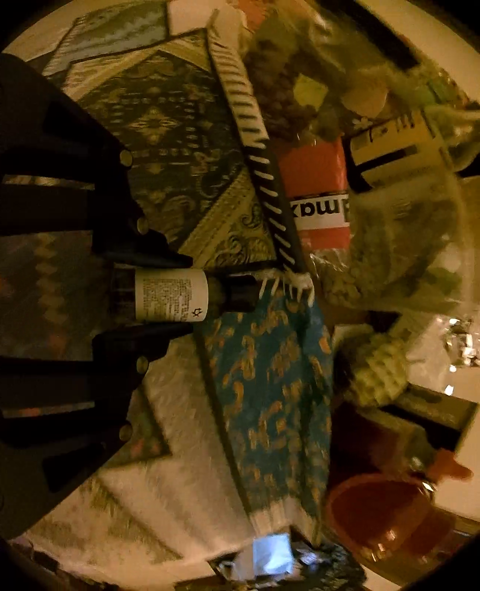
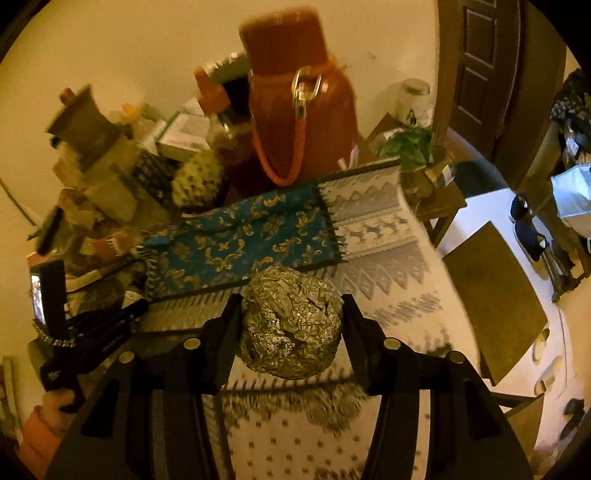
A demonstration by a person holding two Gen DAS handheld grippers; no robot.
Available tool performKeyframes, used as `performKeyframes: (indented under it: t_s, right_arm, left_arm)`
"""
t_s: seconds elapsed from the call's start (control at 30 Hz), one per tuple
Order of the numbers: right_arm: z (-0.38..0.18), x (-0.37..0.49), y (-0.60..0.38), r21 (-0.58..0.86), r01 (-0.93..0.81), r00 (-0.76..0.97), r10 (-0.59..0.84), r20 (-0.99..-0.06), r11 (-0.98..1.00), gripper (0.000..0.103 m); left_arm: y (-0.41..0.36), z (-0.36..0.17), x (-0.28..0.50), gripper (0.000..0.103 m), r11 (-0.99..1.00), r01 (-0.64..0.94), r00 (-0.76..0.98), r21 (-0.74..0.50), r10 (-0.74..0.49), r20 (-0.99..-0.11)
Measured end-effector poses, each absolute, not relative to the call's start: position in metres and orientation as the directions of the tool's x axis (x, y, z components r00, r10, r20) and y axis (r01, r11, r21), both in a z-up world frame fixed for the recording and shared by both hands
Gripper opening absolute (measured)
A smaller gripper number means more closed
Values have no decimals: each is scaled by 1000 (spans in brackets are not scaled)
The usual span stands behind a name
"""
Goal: Collect trash
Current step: 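Lift the small bottle and foil ball off the table with both tools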
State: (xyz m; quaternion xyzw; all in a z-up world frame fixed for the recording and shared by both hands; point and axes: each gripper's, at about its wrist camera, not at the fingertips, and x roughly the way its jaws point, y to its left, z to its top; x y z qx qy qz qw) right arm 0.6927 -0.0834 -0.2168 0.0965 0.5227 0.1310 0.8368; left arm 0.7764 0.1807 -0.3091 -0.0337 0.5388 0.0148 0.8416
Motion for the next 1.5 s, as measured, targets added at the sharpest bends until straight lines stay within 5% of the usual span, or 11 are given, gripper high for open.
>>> performKeyframes:
  t_s: [0.7, 1.1, 1.5]
  right_arm:
    - [-62, 545, -174, 284, -414, 635, 498, -590, 865, 48]
    - [-19, 456, -165, 283, -488, 672, 562, -482, 826, 48]
    - [-31, 333, -131, 315, -381, 697, 494, -519, 869, 48]
  left_arm:
    - [43, -52, 519, 27, 980, -119, 850, -158, 18, -527]
    - [31, -6, 417, 27, 989, -78, 912, -129, 19, -409]
    - [79, -24, 296, 27, 992, -2, 888, -129, -58, -456]
